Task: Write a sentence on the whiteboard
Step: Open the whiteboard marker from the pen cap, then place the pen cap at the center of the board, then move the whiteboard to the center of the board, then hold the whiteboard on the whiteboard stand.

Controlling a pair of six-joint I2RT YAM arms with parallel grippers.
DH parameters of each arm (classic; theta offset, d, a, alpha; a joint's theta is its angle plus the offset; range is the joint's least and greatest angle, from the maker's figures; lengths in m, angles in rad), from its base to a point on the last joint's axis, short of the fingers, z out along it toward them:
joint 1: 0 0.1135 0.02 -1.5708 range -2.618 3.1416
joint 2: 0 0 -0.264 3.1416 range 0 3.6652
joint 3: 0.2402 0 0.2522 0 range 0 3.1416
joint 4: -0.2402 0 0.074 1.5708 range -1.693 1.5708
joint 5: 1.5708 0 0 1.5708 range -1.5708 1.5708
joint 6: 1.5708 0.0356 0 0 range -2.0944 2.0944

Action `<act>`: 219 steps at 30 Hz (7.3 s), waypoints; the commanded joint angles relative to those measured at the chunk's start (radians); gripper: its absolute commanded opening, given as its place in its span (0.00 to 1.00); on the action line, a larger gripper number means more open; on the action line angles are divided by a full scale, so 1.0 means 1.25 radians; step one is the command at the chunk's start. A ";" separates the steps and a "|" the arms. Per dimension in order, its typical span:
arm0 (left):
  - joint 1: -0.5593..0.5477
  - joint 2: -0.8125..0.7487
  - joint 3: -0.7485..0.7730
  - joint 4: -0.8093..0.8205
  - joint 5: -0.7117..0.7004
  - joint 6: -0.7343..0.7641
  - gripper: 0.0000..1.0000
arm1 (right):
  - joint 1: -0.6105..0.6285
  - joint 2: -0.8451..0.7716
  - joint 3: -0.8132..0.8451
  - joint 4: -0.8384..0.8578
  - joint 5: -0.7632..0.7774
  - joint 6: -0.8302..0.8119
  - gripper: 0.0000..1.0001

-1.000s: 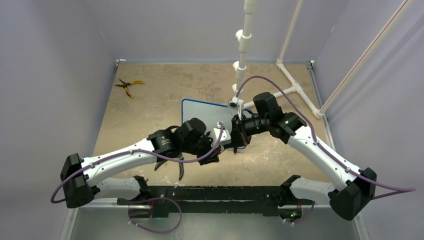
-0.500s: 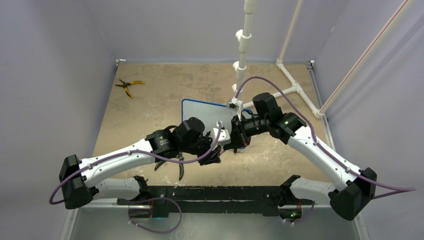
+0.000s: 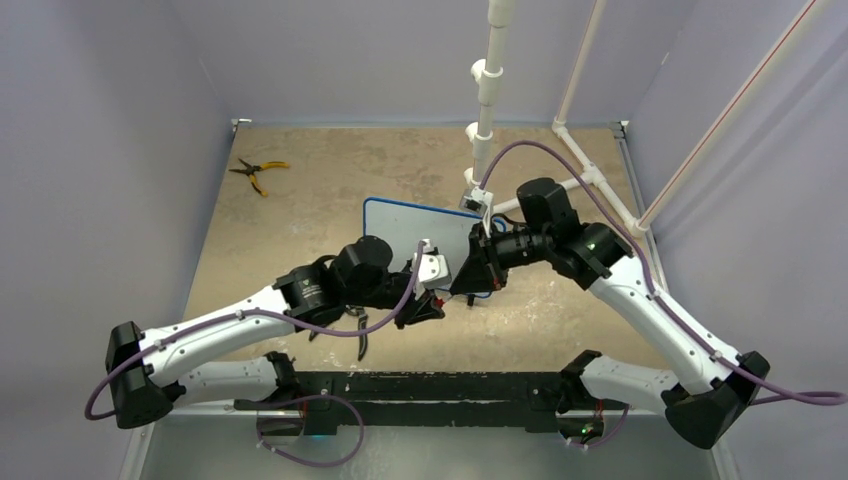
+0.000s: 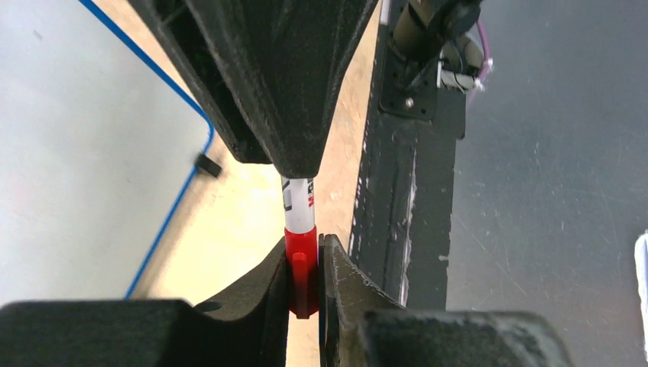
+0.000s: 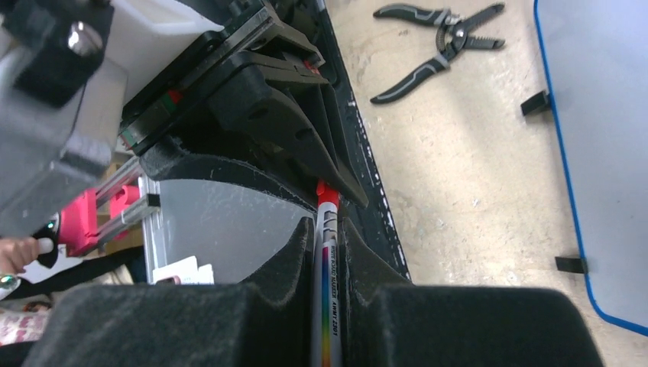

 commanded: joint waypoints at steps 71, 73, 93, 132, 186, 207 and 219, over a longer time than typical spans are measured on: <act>-0.002 -0.065 -0.420 0.176 -0.647 -0.538 0.55 | -0.004 -0.323 -0.207 0.592 0.589 0.066 0.00; -0.002 -0.075 -0.412 0.188 -0.651 -0.529 0.55 | -0.003 -0.322 -0.209 0.592 0.596 0.063 0.00; 0.006 0.159 -0.388 0.574 -0.742 -0.444 0.59 | -0.003 -0.353 -0.234 0.652 0.607 0.075 0.00; -0.044 0.499 -0.229 0.816 -0.531 -0.354 0.56 | -0.003 -0.383 -0.238 0.628 0.643 0.073 0.00; 0.248 -0.002 0.106 0.032 -0.281 -0.170 0.67 | -0.003 -0.485 -0.274 0.559 0.758 0.077 0.00; 0.441 -0.068 -0.082 0.091 0.106 -0.128 0.67 | -0.003 -0.356 -0.360 0.617 0.525 0.080 0.00; 0.441 0.046 -0.034 0.114 0.105 -0.093 0.56 | -0.001 -0.205 -0.391 0.704 0.411 0.075 0.00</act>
